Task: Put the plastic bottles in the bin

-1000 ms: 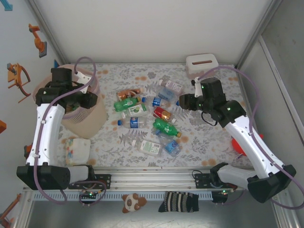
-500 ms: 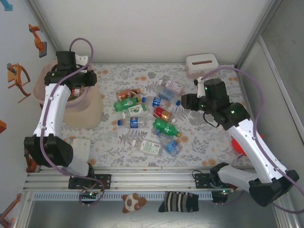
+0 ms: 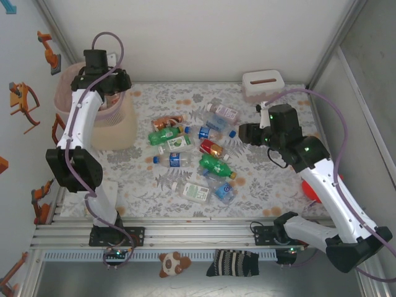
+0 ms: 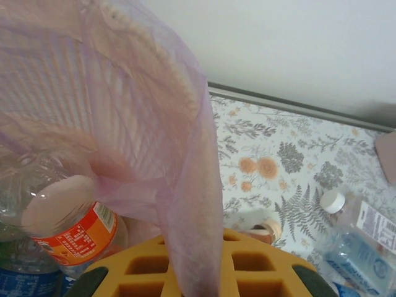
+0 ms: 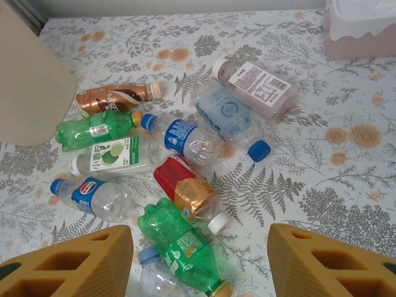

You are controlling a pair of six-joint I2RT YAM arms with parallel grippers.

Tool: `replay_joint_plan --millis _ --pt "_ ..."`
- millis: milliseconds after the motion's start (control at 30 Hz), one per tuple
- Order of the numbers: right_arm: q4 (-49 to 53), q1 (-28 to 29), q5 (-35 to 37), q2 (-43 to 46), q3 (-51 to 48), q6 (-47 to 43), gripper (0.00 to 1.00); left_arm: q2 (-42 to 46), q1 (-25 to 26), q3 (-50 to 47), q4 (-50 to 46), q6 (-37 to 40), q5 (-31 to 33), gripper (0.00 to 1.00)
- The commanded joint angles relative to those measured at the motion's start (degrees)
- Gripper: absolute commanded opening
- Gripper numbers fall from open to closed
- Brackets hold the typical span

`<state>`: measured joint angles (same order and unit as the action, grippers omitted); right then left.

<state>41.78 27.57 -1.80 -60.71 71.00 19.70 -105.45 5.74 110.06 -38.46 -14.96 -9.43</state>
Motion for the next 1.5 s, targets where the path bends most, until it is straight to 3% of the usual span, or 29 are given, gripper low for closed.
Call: replay_joint_plan --millis 0,100,333,567,733,900,1167,1267,1467 --pt "0.8 0.1 1.5 1.5 0.2 -0.5 0.58 -1.7 1.5 2.3 5.8 -4.5 -5.7 0.2" --pt "1.1 0.1 1.8 2.0 0.3 -0.5 0.59 -0.3 1.6 2.6 5.6 -3.4 -5.0 0.38" --pt "1.2 0.2 2.0 2.5 0.4 -0.6 0.59 6.6 1.9 1.4 4.0 6.7 -8.0 0.54" --pt "1.2 0.1 2.2 2.5 0.1 -0.8 0.59 15.5 5.3 -7.1 1.1 25.5 -15.2 0.54" --pt "1.2 0.1 2.0 1.9 0.3 -1.2 0.58 20.2 8.4 -14.6 -5.6 45.0 -20.9 0.54" --pt "1.0 0.1 1.8 1.0 0.5 -1.6 0.58 23.4 11.7 -23.7 -7.4 60.7 -21.9 0.54" --pt "0.8 0.2 1.9 0.8 0.5 -1.5 0.58 21.0 15.0 -34.2 -8.6 72.3 -14.7 0.62" --pt "0.7 0.1 1.8 0.4 0.5 -1.4 0.59 17.5 16.7 -36.1 -8.7 73.7 -9.8 0.65" --pt "0.6 0.3 1.7 -0.3 0.9 -1.3 0.58 12.8 20.4 -38.6 -7.1 74.5 -9.3 0.66"
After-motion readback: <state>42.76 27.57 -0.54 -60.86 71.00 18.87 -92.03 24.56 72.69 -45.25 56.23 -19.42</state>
